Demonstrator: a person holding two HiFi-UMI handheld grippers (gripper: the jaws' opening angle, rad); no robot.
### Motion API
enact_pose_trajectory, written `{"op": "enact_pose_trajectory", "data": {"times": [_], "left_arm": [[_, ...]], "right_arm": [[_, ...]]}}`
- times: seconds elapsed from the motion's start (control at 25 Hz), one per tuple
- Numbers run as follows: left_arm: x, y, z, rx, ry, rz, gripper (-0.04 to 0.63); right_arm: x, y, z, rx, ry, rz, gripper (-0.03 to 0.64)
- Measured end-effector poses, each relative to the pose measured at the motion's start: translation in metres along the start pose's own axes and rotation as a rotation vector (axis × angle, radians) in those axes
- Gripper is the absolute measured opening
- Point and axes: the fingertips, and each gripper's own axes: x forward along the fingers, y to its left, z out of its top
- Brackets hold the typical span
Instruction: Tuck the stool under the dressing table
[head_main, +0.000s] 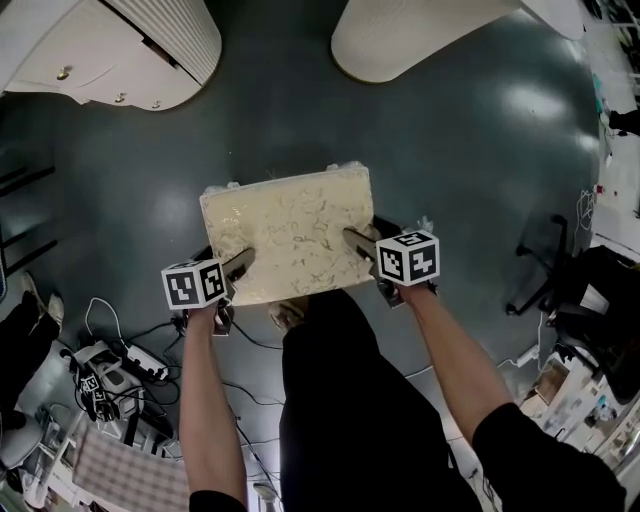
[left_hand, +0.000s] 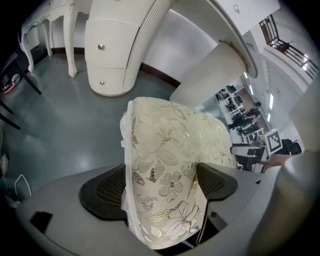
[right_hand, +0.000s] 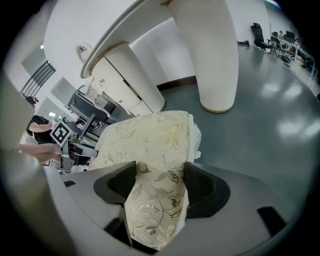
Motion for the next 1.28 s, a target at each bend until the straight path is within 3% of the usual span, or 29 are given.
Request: {"op": "enact_pose_trajectory", "data": {"times": [0.28, 0.68, 0.92, 1.28], "left_arm": [[0.003, -0.002, 0.064, 0.121, -0.002, 0.082, 0.403], [0.007, -0.003, 0.074, 0.048, -0.014, 0.075, 0.405], [0.006, 0.005, 0.066, -0.101, -0.045, 0.03, 0.419], [0.02, 0.002, 0.065, -0.064, 0.078, -0.06, 0.434]], "right_arm": [[0.014, -0.015, 0.047, 0.021, -0.01, 0.004, 0.299], [0.022, -0.025, 0.072, -0.023, 0.014, 0.016, 0.299], [0.023, -0.029, 0.072, -0.023, 0.01, 0.027, 0.299], [0.022, -0.03, 0.071, -0.022, 0.008, 0.03, 0.299]]}}
